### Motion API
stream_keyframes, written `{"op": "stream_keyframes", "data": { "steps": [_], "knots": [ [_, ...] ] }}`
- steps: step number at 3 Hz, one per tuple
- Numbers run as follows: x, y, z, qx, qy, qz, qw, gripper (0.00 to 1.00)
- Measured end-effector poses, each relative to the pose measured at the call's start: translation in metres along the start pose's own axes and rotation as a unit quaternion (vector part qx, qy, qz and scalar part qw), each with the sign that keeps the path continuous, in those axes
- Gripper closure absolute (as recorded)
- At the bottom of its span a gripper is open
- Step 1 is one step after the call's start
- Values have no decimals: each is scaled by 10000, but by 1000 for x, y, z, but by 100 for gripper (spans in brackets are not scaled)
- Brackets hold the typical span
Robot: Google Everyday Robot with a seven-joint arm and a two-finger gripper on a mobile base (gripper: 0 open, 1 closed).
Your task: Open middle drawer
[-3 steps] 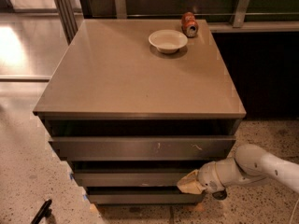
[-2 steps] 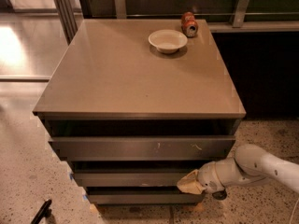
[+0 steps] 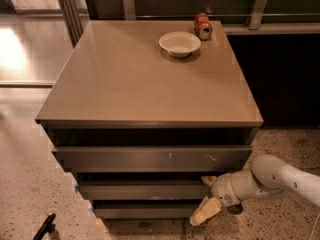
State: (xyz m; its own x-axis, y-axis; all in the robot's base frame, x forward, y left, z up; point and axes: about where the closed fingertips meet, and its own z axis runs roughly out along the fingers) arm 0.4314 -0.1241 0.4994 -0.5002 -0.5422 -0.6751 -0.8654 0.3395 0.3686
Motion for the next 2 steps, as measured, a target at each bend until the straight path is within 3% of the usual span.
{"op": "stream_keyframes", "data": {
  "steps": [1,2],
  "knots": [
    [-12,-11,15,118,-186,-78,9997,0],
    [-10,-29,30,20,-235,55,9997,0]
  ]
}}
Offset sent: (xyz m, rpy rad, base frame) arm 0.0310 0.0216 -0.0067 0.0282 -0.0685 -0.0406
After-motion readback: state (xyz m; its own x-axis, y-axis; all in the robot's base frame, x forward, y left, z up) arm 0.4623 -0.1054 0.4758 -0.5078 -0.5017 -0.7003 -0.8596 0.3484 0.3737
